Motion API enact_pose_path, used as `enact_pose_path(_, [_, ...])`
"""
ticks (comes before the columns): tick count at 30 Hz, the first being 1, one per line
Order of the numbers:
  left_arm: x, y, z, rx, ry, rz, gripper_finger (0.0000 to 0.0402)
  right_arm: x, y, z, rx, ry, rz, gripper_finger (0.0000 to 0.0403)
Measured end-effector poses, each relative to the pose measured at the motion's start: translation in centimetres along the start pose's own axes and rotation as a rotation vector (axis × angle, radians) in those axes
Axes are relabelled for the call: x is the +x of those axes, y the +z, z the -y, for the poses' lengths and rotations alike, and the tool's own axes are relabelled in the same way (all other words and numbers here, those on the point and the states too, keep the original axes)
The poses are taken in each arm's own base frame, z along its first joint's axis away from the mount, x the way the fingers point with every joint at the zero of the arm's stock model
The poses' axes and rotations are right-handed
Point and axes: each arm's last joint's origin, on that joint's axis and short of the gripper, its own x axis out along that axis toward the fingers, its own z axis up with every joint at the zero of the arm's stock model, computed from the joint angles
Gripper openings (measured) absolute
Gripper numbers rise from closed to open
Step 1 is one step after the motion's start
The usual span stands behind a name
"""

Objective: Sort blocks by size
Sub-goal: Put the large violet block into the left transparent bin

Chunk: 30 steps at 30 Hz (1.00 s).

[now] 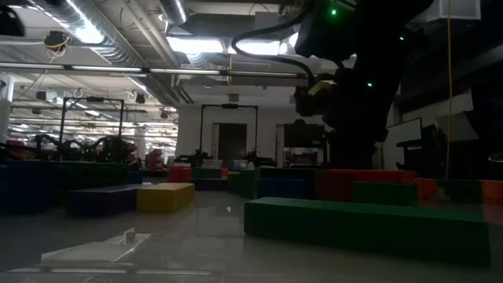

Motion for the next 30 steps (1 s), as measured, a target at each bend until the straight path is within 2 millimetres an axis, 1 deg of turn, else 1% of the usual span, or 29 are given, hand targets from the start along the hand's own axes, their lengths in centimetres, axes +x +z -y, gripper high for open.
enact_pose_path(2, [-0.4, 0.5, 0.2, 0.014, -0.024, 0.032, 0.0178, 0.0, 0.0, 0.0, 0.000, 0.000, 0.000, 0.0099])
enact_pose_path(7, [-1.3, 2.3, 0.6, 0.084, -0.093, 0.163, 0.0178, -0.3, 0.3, -0.1, -0.024, 0.005, 0.004, 0.0096])
enact_pose_path(11, [-1.5, 3.7, 0.8, 0.196, -0.110, 0.271, 0.0178, -1.6, 1.9, -0.8, -0.057, 0.029, 0.045, 0.0097])
enact_pose_path(16, [-1.9, 5.7, 1.2, 0.349, -0.099, 0.455, 0.0178, -3.5, 4.2, -1.8, -0.131, 0.067, 0.123, 0.0110])
enact_pose_path(20, [-2.2, 6.8, 1.2, 0.562, 0.006, 0.583, 0.0178, -5.1, 5.9, -2.6, -0.197, 0.099, 0.187, 0.0104])
enact_pose_path(24, [-2.0, 7.5, 1.3, 0.710, 0.159, 0.658, 0.0178, -6.5, 7.2, -3.1, -0.216, 0.144, 0.232, 0.0106])
enact_pose_path(27, [-1.3, 7.9, 1.8, 0.827, 0.270, 0.667, 0.0178, -7.6, 8.1, -3.6, -0.236, 0.190, 0.263, 0.0109])
enact_pose_path(30, [-0.2, 8.3, 2.6, 0.940, 0.342, 0.658, 0.0178, -8.6, 8.8, -3.9, -0.256, 0.232, 0.292, 0.0108])
